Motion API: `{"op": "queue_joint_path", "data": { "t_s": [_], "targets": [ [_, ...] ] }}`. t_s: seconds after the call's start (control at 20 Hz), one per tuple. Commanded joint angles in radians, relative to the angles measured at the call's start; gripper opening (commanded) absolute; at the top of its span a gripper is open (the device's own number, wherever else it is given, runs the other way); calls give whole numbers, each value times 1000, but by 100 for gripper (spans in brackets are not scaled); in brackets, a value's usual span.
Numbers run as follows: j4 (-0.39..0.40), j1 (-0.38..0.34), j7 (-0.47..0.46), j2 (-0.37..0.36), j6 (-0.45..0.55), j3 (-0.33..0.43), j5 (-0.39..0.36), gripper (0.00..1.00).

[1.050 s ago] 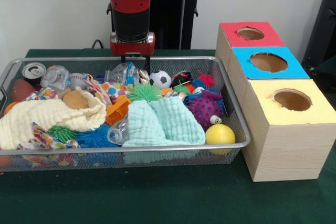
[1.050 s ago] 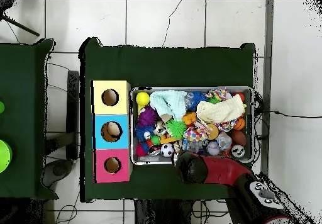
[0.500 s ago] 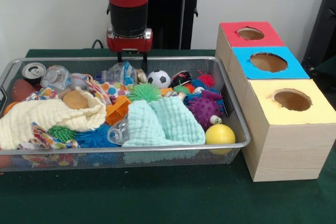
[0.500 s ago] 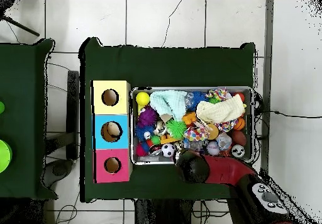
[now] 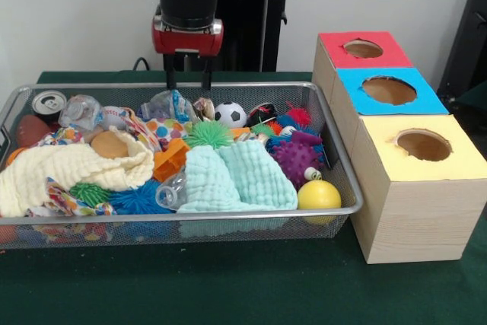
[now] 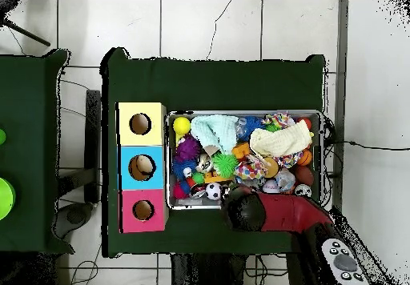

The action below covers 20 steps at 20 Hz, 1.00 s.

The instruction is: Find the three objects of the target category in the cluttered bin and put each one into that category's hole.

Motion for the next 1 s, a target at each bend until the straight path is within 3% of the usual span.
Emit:
{"op": "queue_joint_path", "data": {
  "t_s": [0.05,0.25,0.5,0.65,0.8,1.0],
  "targets": [
    [10,25,-16,-97,120,40,-17,100],
    [46,2,-28,-94,73,62,-38,100],
    [6,-87,-210,-6,59,211,-107,100],
    [10,-133,-297,8,69,303,-154,100],
    [29,-175,-324,4,86,373,-185,100],
    [3,-194,-338,50,125,435,-228,100]
  ]
}}
